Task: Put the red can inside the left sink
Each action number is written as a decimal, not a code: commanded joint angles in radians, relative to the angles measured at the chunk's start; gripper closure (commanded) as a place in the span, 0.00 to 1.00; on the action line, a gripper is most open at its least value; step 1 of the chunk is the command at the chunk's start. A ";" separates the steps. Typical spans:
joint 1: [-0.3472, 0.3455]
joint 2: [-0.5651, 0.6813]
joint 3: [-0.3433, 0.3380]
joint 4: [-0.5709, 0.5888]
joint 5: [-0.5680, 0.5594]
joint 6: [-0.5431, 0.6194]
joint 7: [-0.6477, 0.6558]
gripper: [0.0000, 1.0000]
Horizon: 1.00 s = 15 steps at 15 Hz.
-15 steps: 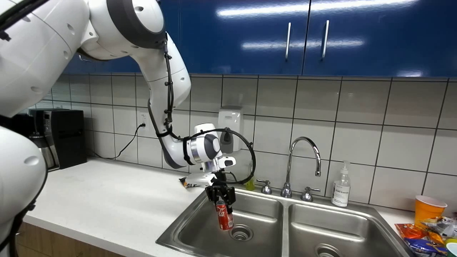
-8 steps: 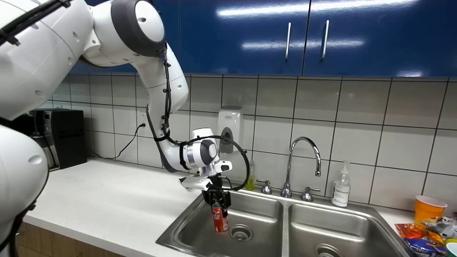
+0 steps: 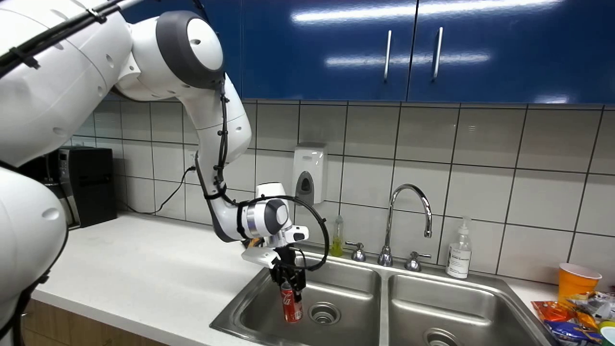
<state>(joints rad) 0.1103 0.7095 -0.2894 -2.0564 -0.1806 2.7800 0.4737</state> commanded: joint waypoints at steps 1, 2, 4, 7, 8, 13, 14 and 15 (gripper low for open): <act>0.032 0.031 -0.028 0.012 0.032 0.026 0.001 0.62; 0.036 0.039 -0.032 0.012 0.036 0.031 -0.001 0.62; 0.043 0.054 -0.038 0.012 0.046 0.037 -0.003 0.62; 0.054 0.072 -0.047 0.012 0.058 0.046 -0.004 0.62; 0.057 0.076 -0.048 0.012 0.063 0.048 -0.005 0.62; 0.061 0.094 -0.047 0.010 0.091 0.055 -0.004 0.62; 0.062 0.097 -0.047 0.010 0.097 0.056 -0.004 0.62; 0.064 0.100 -0.048 0.010 0.102 0.057 -0.004 0.62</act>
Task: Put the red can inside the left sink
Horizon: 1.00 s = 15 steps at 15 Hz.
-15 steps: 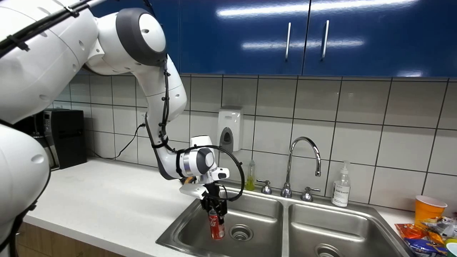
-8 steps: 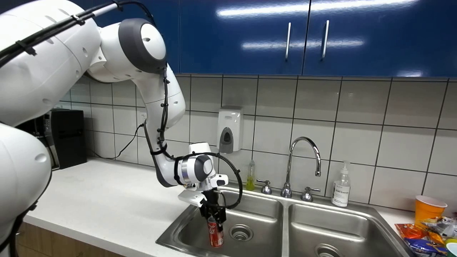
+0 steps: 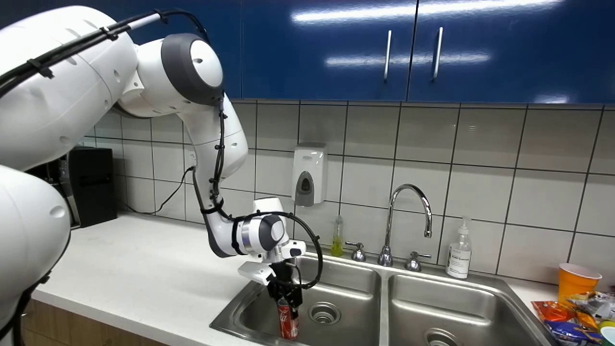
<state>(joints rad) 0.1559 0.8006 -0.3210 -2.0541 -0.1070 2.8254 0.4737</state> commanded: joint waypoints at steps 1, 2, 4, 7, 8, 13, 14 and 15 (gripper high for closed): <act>0.019 0.011 -0.017 0.007 0.033 0.011 -0.005 0.62; 0.020 0.014 -0.017 0.007 0.035 0.013 -0.007 0.62; 0.020 0.019 -0.018 0.006 0.038 0.015 -0.010 0.62; 0.022 0.024 -0.019 0.004 0.042 0.015 -0.010 0.62; 0.023 0.025 -0.020 0.004 0.042 0.014 -0.009 0.62; 0.030 0.026 -0.023 0.004 0.043 0.010 -0.007 0.41; 0.032 0.026 -0.024 0.002 0.041 0.011 -0.008 0.12; 0.034 0.025 -0.025 0.000 0.040 0.011 -0.008 0.11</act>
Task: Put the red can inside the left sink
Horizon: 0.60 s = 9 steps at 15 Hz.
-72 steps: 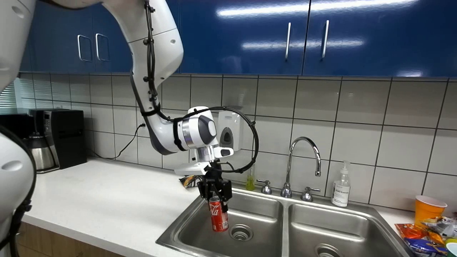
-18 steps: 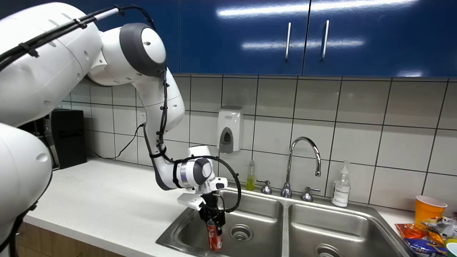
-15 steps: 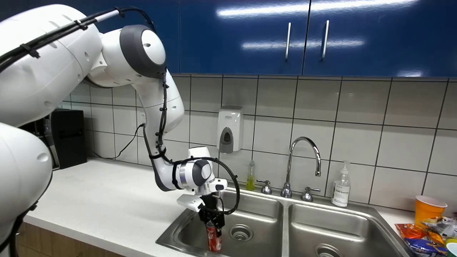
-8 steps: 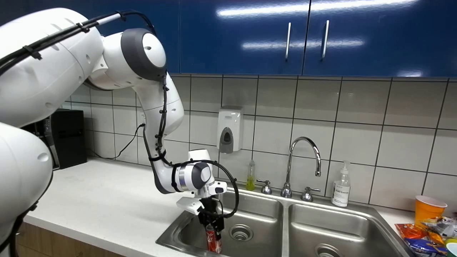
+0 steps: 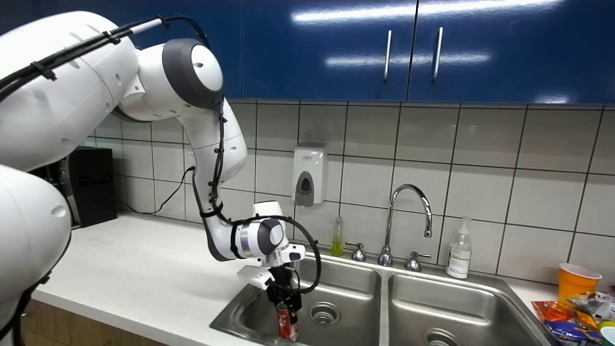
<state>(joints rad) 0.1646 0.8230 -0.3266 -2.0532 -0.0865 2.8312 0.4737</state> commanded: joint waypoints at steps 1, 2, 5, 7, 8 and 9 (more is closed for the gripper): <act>0.028 0.002 -0.020 -0.003 0.019 0.004 -0.008 0.04; 0.030 0.000 -0.021 -0.005 0.018 0.003 -0.009 0.01; 0.040 -0.009 -0.027 -0.014 0.014 0.000 -0.010 0.00; 0.053 -0.017 -0.039 -0.021 0.009 -0.006 -0.010 0.00; 0.055 -0.021 -0.041 -0.023 0.009 -0.008 -0.011 0.00; 0.061 -0.027 -0.045 -0.028 0.007 -0.011 -0.012 0.00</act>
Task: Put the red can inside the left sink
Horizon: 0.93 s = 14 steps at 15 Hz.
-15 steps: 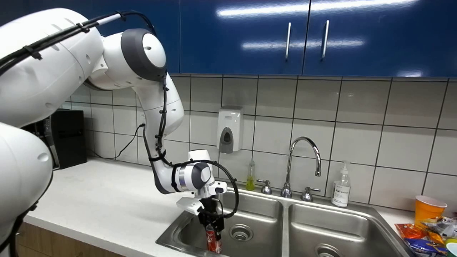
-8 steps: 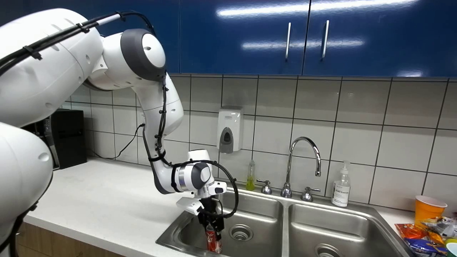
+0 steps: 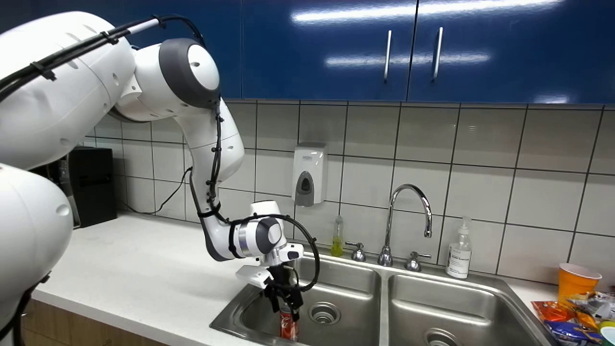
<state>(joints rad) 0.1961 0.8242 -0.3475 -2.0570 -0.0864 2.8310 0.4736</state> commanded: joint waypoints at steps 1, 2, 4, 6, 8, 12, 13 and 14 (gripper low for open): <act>0.035 -0.038 -0.027 -0.033 0.005 -0.016 -0.015 0.00; 0.039 -0.048 -0.027 -0.042 0.005 -0.015 -0.018 0.00; 0.050 -0.077 -0.030 -0.074 0.002 -0.019 -0.023 0.00; 0.061 -0.109 -0.035 -0.109 0.001 -0.018 -0.023 0.00; 0.076 -0.140 -0.046 -0.144 -0.005 -0.017 -0.020 0.00; 0.103 -0.200 -0.059 -0.203 -0.017 -0.023 -0.011 0.00; 0.111 -0.215 -0.068 -0.214 -0.022 -0.026 -0.010 0.00; 0.121 -0.230 -0.079 -0.225 -0.030 -0.030 -0.007 0.00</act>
<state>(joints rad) 0.2870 0.6746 -0.3946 -2.2209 -0.0895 2.8287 0.4703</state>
